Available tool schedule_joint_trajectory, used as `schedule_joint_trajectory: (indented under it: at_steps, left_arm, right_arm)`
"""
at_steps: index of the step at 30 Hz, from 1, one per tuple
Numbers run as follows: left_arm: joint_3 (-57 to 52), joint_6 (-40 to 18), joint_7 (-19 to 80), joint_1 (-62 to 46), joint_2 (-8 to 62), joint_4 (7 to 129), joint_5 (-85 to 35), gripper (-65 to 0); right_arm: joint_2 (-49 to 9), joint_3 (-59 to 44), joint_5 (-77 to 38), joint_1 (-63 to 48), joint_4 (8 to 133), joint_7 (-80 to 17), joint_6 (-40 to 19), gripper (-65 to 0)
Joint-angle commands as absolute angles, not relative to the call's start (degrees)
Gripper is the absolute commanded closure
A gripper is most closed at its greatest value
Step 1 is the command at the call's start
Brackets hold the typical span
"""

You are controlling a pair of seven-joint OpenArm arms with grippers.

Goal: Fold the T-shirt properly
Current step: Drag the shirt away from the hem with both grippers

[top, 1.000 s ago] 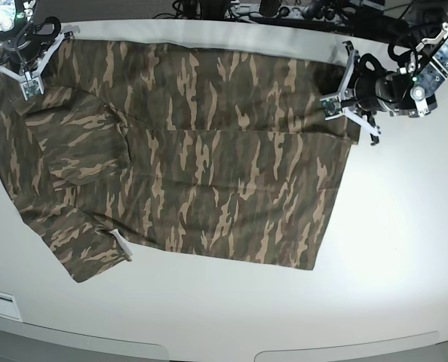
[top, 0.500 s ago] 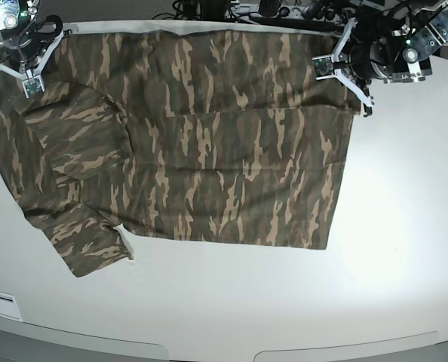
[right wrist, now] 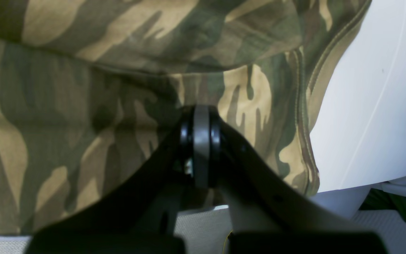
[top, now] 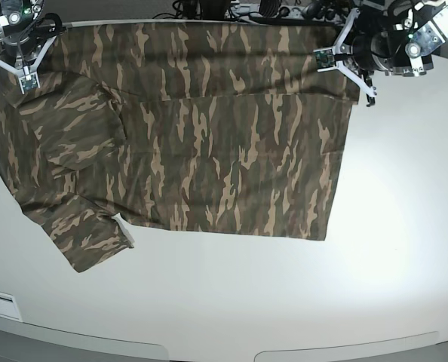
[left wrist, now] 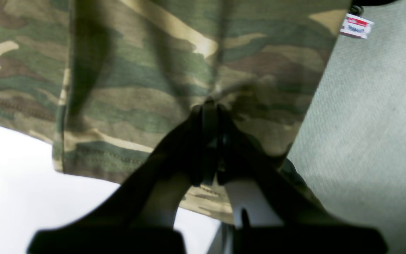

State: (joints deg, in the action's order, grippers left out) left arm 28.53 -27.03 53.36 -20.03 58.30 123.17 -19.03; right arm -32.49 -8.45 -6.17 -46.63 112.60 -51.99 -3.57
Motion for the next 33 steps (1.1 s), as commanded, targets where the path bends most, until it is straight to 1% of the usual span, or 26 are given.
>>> schedule_joint_trajectory:
  at_steps: [1,4,9,13,16,17,18,19,25,29,30,33]
  left_arm:
    - [29.32,-28.47,59.4,-21.28,59.55,122.78,-18.7,0.0]
    - [29.32,-28.38,58.57,-21.08,59.53,123.68,-15.25,0.0]
    - [29.32,-21.89,55.53,-21.08,59.53,123.92,-5.96,0.0]
    - [29.32,-20.12,55.51,-21.1,59.53,125.03,-3.38,0.0]
    - [29.32,-14.35,55.55,-21.1,59.55,126.82,-2.98,0.0]
    - [29.32,-13.32,55.61,-21.1,59.53,127.61,-3.01,0.0]
    - [29.32,-13.17,55.77,-21.1,59.53,128.42,-2.98,0.0]
    - [29.32,-13.19,55.77,-21.1,59.53,129.21,-2.98,0.0]
    - [29.32,-13.17,55.99,-21.12,59.55,132.84,-3.01,0.0]
    - [29.32,-13.19,55.94,-21.1,59.55,133.58,-2.98,0.0]
    - [29.32,-12.71,55.72,-21.1,59.55,133.73,-2.96,0.0]
    - [28.82,-7.44,54.61,-21.1,59.53,134.17,-2.33,0.0]
  right_arm:
    - [-32.4,-7.92,-8.64,-48.05,110.59,-57.89,-4.89,0.0]
    - [-32.4,-7.92,-8.62,-48.03,110.59,-57.87,-4.86,0.0]
    - [-32.42,-7.92,-8.4,-47.9,110.61,-57.87,-3.36,0.0]
    - [-32.42,-7.92,-6.66,-47.88,110.61,-57.89,-2.9,0.0]
    - [-32.42,-7.92,-3.27,-47.9,110.85,-57.89,-0.1,0.0]
    - [-32.42,-7.92,-2.17,-47.92,111.15,-57.98,0.56,-2.6]
    - [-32.42,-7.92,-1.21,-47.92,111.59,-58.19,0.78,-4.5]
    - [-32.42,-7.92,-0.62,-47.92,112.12,-58.33,1.08,-4.9]
    - [-32.42,-7.92,3.6,-47.9,116.36,-58.59,3.68,-4.9]
    - [-32.42,-7.92,6.98,-47.9,119.66,-58.74,3.66,-4.9]
    - [-32.42,-7.92,7.97,-47.9,120.46,-58.72,3.68,-4.9]
    - [-32.42,-7.92,10.85,-47.92,122.58,-58.52,5.19,-4.9]
